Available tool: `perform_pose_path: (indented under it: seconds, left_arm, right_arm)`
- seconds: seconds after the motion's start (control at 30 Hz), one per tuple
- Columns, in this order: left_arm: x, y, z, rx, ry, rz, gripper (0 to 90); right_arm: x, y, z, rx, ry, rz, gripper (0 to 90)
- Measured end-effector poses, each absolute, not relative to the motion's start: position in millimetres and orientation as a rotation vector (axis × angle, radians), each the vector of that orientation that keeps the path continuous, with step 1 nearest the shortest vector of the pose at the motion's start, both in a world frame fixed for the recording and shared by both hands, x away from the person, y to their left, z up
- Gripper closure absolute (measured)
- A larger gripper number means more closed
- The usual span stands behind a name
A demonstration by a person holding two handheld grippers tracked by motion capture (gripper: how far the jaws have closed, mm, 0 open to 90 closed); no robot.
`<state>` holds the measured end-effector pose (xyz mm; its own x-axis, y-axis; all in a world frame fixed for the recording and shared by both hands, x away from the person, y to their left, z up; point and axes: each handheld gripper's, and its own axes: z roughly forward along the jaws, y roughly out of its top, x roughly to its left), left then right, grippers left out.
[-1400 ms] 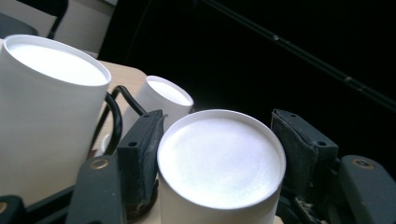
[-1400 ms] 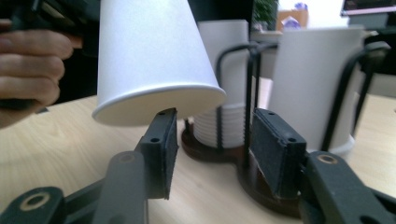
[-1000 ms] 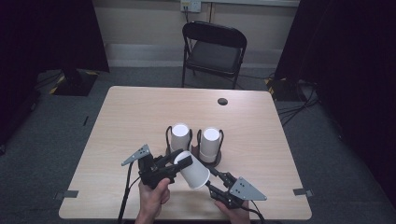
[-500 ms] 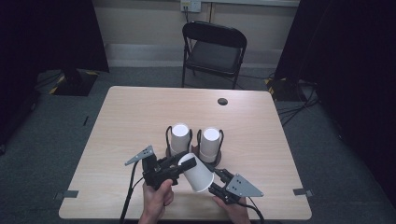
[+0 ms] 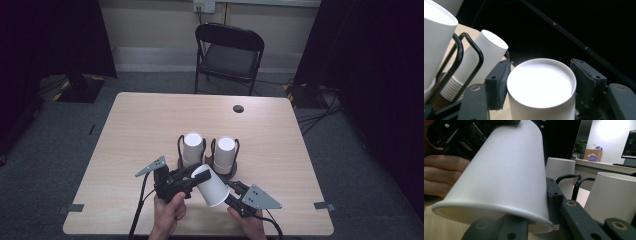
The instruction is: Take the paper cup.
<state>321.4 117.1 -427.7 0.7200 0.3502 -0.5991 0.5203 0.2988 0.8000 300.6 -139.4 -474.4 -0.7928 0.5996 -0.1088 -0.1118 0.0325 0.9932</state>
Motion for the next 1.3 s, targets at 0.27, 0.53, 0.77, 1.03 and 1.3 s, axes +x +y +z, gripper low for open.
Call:
perform_pose_path:
  seconds: [0.27,0.53,0.77,1.03,1.3]
  left_arm:
    - [319,118,-424,1.345,0.804,-0.014,31.5]
    - [317,120,-422,1.373,0.800,0.091,28.6]
    - [316,122,-422,1.402,0.787,0.202,23.3]
    - [313,125,-424,1.452,0.744,0.253,18.9]
    - [314,133,-428,1.462,0.758,0.272,15.2]
  right_arm:
    - [300,-141,-474,0.512,1.830,1.808,83.3]
    - [301,-143,-473,0.549,1.875,1.790,85.1]
    - [302,-147,-472,0.594,1.914,1.760,85.4]
    - [303,-149,-469,0.656,1.966,1.711,85.8]
    - [305,-154,-466,0.751,2.049,1.670,85.6]
